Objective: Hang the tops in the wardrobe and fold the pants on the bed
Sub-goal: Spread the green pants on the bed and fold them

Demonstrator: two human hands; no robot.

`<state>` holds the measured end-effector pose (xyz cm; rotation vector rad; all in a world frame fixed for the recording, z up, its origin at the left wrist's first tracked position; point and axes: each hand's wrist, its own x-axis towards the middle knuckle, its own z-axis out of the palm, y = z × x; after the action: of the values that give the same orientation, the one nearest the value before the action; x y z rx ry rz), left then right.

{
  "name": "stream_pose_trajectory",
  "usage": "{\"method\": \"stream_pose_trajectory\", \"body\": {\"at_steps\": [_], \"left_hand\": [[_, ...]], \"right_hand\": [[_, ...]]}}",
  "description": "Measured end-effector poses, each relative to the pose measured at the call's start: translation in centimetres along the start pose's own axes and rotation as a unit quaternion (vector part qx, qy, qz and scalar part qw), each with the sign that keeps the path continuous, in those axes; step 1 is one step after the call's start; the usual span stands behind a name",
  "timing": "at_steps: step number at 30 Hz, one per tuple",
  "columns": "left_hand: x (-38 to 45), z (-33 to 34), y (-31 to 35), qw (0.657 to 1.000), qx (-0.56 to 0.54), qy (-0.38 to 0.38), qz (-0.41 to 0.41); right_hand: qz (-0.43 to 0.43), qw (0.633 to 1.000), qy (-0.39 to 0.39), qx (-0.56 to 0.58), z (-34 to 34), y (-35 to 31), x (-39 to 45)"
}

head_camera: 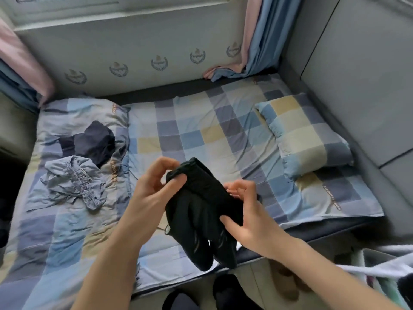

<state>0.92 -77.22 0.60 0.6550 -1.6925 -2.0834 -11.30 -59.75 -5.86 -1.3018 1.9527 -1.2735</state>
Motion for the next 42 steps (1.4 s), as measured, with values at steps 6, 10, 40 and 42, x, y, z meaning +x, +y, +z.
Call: {"method": "stream_pose_trajectory", "body": {"at_steps": [6,10,40,42], "left_hand": [[0.0,1.2,1.9,0.998,-0.055,-0.005,-0.009],[-0.1,0.5,2.6,0.996,-0.083,-0.035,0.007],[-1.0,-18.1,-2.3,0.68,0.685,-0.148,0.217],[-0.3,-18.9,-3.1,0.655,0.703,-0.18,0.211]], "right_hand": [[-0.03,0.986,-0.091,-0.136,-3.9,7.6,0.5],[-0.04,0.986,-0.08,-0.142,-4.8,10.5,0.7],[-0.257,0.827,-0.251,-0.432,-10.1,9.7,5.3],[-0.246,0.82,-0.268,-0.442,-10.5,10.0,5.6]]}}
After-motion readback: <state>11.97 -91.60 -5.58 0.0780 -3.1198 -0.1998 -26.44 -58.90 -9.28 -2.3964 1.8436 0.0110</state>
